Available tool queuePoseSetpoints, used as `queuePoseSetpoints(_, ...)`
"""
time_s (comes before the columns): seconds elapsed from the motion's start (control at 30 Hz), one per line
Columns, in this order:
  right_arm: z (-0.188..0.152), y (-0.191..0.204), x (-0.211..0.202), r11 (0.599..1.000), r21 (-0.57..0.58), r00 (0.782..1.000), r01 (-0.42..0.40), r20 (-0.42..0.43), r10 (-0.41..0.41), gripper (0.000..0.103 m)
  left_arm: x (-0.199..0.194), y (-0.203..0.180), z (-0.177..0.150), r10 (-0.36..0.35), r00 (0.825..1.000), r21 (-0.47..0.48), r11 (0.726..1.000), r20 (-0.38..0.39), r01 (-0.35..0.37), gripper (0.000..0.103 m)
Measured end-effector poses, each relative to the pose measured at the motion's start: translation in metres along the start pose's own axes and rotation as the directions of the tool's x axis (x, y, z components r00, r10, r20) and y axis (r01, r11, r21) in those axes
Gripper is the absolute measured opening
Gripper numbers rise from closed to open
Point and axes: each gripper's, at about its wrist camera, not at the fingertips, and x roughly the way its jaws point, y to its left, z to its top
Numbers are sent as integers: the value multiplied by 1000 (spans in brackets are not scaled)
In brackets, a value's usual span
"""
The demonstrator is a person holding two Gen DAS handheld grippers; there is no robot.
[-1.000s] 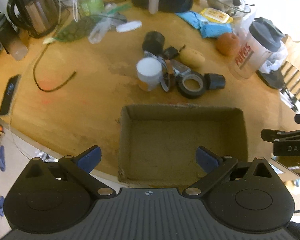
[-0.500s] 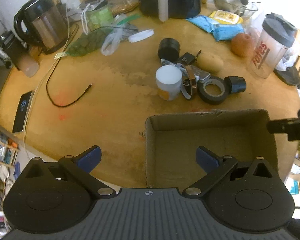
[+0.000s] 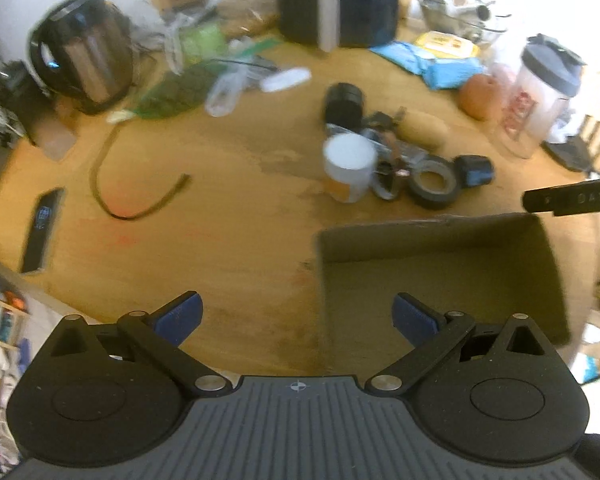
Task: Organize rigid objects
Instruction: 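Move both tools over the cardboard box toward the cluster of small objects, then close the right tool on the black hexagonal plastic block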
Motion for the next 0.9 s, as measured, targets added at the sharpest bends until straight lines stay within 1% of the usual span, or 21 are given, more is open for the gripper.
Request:
queuePoseSetpoints(0.07, 4, 1, 9, 1000, -10, 1000, 0, -8, 0, 103, -1, 6, -3, -10, 1000, 0, 1000, 29, 10, 103)
queuePoseSetpoints(0.13, 9, 1, 18, 1000, -5, 1000, -10, -17, 10, 103, 0, 12, -5, -24, 999, -17, 1000, 27, 25, 103)
queuePoseSetpoints(0.23, 15, 3, 28, 1000, -2, 1000, 4, 0, -4, 103, -2, 19, -8, -47, 998, -34, 998, 31, 48, 103)
queuePoseSetpoints(0.33, 23, 5, 41, 999, -29, 999, -23, -28, 22, 103, -5, 25, -10, -54, 998, -58, 997, 38, 56, 103)
queuePoseSetpoints(0.4, 28, 6, 48, 997, -46, 998, -59, -31, 58, 103, -6, 29, -12, -71, 996, -82, 994, 45, 75, 103)
queuePoseSetpoints(0.43, 30, 8, 50, 996, -61, 998, -64, -27, 62, 103, -8, 32, -13, -84, 995, -101, 991, 55, 89, 103)
queuePoseSetpoints(0.53, 38, 13, 60, 995, -101, 1000, -27, -12, 26, 103, -12, 37, -15, -108, 991, -138, 983, 81, 118, 103)
queuePoseSetpoints(0.63, 44, 12, 70, 994, -104, 1000, -20, 2, 20, 102, -11, 38, -17, -108, 991, -150, 981, 77, 119, 103)
queuePoseSetpoints(0.67, 45, 12, 73, 994, -106, 1000, -23, 6, 24, 96, -11, 38, -17, -108, 991, -153, 981, 77, 119, 103)
queuePoseSetpoints(0.73, 47, 11, 79, 994, -102, 1000, -29, 6, 29, 89, -11, 39, -17, -114, 990, -162, 979, 77, 126, 103)
queuePoseSetpoints(0.9, 48, 6, 93, 997, -66, 999, -48, -7, 47, 79, -8, 40, -15, -132, 988, -179, 973, 75, 144, 103)
